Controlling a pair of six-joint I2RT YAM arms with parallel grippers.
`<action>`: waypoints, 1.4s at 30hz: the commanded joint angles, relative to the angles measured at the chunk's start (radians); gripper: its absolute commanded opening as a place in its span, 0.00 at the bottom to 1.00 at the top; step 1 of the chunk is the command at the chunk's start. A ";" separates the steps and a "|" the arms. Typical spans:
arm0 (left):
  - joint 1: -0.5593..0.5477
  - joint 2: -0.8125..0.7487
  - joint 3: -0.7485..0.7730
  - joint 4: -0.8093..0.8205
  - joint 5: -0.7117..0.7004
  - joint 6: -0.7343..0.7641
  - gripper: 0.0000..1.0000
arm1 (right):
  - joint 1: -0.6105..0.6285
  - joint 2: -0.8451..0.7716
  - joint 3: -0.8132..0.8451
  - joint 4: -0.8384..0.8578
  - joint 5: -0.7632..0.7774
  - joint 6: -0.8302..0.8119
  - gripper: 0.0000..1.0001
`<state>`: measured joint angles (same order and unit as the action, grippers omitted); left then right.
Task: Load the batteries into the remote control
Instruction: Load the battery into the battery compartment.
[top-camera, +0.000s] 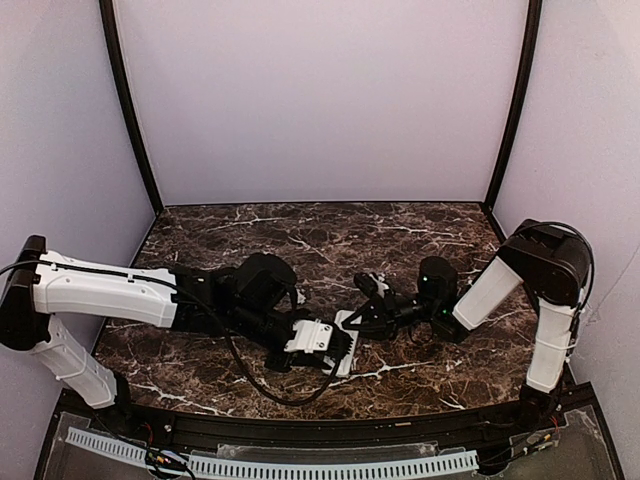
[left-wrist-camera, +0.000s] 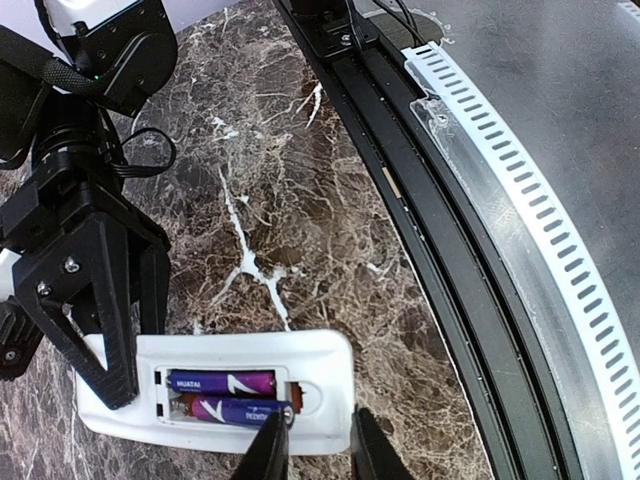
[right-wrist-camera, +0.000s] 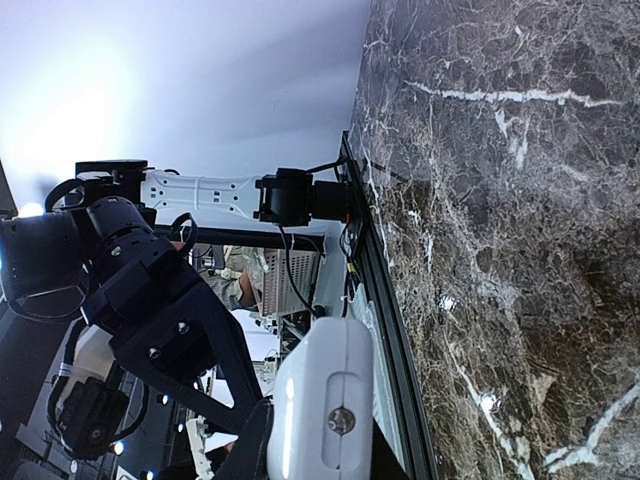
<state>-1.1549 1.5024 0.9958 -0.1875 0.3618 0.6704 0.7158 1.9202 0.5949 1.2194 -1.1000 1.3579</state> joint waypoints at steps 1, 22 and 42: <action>-0.005 0.007 0.037 0.000 -0.018 0.017 0.22 | 0.019 -0.021 0.018 0.009 -0.004 -0.021 0.00; -0.018 0.068 0.116 -0.129 -0.084 0.087 0.21 | 0.021 -0.019 0.019 -0.030 0.005 -0.043 0.00; -0.024 0.109 0.154 -0.167 -0.104 0.097 0.17 | 0.020 -0.013 0.028 -0.046 0.005 -0.052 0.00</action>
<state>-1.1717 1.5970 1.1152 -0.3077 0.2676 0.7578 0.7254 1.9202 0.6075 1.1542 -1.0985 1.3174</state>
